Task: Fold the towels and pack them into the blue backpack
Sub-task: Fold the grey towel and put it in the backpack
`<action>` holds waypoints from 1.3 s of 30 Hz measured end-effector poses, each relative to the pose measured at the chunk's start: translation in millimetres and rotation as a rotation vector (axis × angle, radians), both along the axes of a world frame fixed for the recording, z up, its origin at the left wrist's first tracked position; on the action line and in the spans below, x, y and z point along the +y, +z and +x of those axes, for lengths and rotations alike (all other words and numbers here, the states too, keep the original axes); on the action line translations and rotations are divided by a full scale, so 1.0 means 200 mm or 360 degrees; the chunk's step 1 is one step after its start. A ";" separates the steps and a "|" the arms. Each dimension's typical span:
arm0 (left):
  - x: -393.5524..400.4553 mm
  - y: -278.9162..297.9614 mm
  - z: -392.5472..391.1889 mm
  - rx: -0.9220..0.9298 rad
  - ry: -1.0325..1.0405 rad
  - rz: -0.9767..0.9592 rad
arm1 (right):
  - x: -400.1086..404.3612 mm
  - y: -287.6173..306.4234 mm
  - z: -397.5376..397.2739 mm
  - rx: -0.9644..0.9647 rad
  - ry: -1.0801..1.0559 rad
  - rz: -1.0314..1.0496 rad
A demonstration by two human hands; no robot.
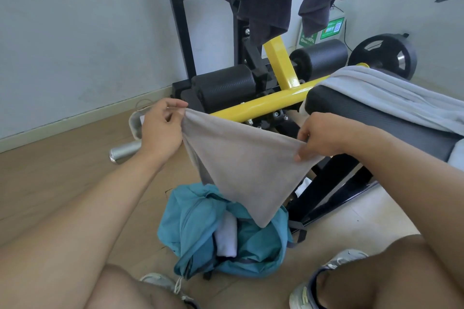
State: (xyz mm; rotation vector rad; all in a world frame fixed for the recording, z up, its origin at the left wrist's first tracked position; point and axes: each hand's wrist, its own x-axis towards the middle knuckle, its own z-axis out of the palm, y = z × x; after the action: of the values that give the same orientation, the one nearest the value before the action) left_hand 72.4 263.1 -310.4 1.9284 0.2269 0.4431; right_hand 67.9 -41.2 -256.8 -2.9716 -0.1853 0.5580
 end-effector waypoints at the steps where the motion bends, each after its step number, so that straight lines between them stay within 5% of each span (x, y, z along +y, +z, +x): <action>1: 0.00 0.00 0.00 0.0004 -0.0016 -0.0036 | -0.01 0.01 0.00 0.0011 -0.0012 0.0024; 10: 0.02 -0.03 0.00 0.0219 -0.0122 -0.0426 | -0.06 0.02 -0.02 -0.0068 -0.0290 0.1024; 14: 0.07 -0.05 -0.01 0.0291 -0.0232 -0.0183 | -0.05 0.03 0.00 -0.0226 -0.0436 0.1223; 23: 0.07 -0.03 -0.02 0.0326 -0.0312 -0.0213 | -0.07 0.08 -0.01 -0.0360 -0.0210 0.1008; 27: 0.03 -0.04 -0.07 0.0614 -0.0692 0.0000 | -0.05 0.10 -0.02 -0.0620 -0.0130 0.1064; 33: 0.05 -0.06 0.00 0.0259 -0.0163 -0.0210 | -0.08 0.07 0.04 -0.0833 -0.0363 0.0821; 39: 0.02 -0.05 0.01 0.0338 -0.0215 -0.0449 | -0.05 0.08 0.03 -0.0810 -0.0483 0.0903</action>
State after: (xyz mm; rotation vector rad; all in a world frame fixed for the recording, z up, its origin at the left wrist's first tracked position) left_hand 75.1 267.5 -319.7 1.6989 0.2789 0.1083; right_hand 74.9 -52.2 -241.1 -2.4466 0.0621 -0.2582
